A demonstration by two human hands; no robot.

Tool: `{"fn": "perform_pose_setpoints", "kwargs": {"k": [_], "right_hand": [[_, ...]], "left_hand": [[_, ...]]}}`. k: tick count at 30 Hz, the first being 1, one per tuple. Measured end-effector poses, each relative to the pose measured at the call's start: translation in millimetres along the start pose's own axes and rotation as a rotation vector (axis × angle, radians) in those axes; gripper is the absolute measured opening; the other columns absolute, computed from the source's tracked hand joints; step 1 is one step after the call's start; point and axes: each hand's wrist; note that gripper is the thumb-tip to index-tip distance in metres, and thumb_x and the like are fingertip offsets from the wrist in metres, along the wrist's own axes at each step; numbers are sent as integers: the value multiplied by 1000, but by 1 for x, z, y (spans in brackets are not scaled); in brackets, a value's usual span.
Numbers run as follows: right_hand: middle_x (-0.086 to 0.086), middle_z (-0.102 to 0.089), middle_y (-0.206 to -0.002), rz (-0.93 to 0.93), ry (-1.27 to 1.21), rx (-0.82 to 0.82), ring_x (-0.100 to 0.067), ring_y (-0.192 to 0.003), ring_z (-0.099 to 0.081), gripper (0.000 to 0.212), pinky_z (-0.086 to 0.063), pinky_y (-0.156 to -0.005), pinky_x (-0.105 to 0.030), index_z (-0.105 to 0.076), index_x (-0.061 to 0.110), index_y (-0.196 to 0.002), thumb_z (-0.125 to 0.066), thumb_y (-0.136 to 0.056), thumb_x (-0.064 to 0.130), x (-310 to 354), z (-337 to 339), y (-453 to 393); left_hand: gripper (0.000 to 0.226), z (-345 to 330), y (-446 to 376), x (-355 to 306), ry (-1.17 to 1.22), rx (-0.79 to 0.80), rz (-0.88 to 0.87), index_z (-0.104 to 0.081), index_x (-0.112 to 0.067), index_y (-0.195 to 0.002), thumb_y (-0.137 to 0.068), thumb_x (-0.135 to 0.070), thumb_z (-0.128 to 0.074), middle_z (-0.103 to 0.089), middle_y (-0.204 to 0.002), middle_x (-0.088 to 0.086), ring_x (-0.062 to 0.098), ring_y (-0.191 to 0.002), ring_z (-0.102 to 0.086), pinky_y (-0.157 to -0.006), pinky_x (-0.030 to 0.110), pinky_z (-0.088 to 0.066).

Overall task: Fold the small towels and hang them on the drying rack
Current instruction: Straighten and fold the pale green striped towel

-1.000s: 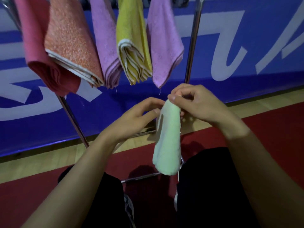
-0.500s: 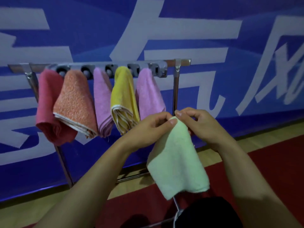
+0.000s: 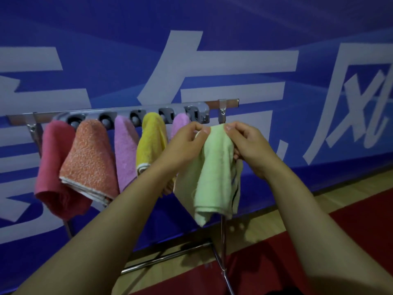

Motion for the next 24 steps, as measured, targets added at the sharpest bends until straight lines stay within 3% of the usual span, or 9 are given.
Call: {"fn": "perform_pose_setpoints", "kwargs": {"k": [2,5,7,10,13,15,18,21,24], "right_hand": [[11,-54,-59,-14,-36,-26,-4,-51,-48,28,-43,-52,-27,-69,9,-103,-52,-106,31,3,-5,-25],[7,-59,-62,-46,-55,-56,-8,-54,-52,27,-45,-56,-30,-70,10,-102,-54,-105,32,4,-12,-56],[-2,-65,-75,-70,-29,-82,-16,-67,-59,28,-49,-64,-36,-72,12,-101,-56,-103,35,1,-13,-74],[-2,-68,-76,-82,28,-136,-19,-72,-62,26,-53,-70,-40,-73,18,-93,-58,-101,37,-7,-12,-99],[4,-65,-71,-91,159,-175,-14,-68,-59,29,-52,-67,-33,-73,16,-91,-58,-100,39,-14,-12,-119],[4,-63,-70,-87,221,-171,-15,-67,-57,30,-49,-66,-33,-71,16,-85,-58,-98,41,-20,-13,-130],[8,-61,-67,-80,345,-159,-14,-65,-56,32,-46,-64,-31,-66,21,-75,-58,-97,42,-28,-12,-140],[3,-58,-65,-128,358,-104,-15,-61,-49,38,-40,-60,-31,-65,13,-76,-59,-96,45,-41,-16,-138],[10,-51,-54,-153,326,-56,-11,-53,-42,43,-35,-57,-29,-64,15,-70,-56,-101,43,-53,-19,-130]], "left_hand": [[26,1,-17,-3,-116,-96,-29,-65,-17,-106,-108,-39,-51,-58,-75,-5,6,-64,-51,-53,15,-34],[29,0,-45,-4,-251,-191,-38,-65,-9,-113,-107,-35,-51,-70,-103,8,22,-96,-64,-78,31,-46],[31,-1,-61,-7,-316,-206,-7,-62,-7,-117,-108,-33,-48,-69,-115,14,32,-107,-63,-86,41,-49],[21,-5,-83,-6,-430,-203,8,-53,-7,-110,-107,-26,-45,-65,-108,17,38,-98,-62,-76,44,-48],[5,-9,-99,-7,-519,-205,40,-45,-12,-107,-104,-14,-41,-62,-107,16,36,-89,-60,-69,41,-42],[15,-13,-105,-10,-570,-203,58,-45,-9,-117,-103,-6,-39,-62,-113,20,36,-89,-58,-70,42,-41],[31,-17,-110,-12,-662,-174,86,-40,-1,-133,-102,0,-38,-60,-125,24,41,-108,-61,-76,41,-38],[36,-17,-113,-11,-760,-103,102,-38,-2,-139,-103,-2,-43,-60,-129,23,40,-117,-60,-78,40,-38],[42,-19,-118,-10,-802,-38,129,-38,-4,-142,-102,0,-48,-60,-132,21,39,-121,-60,-88,44,-47]]}}
Point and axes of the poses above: each hand's wrist, its own y-axis away from the middle knuckle, its own z-axis out of the back of the hand, x = y × z
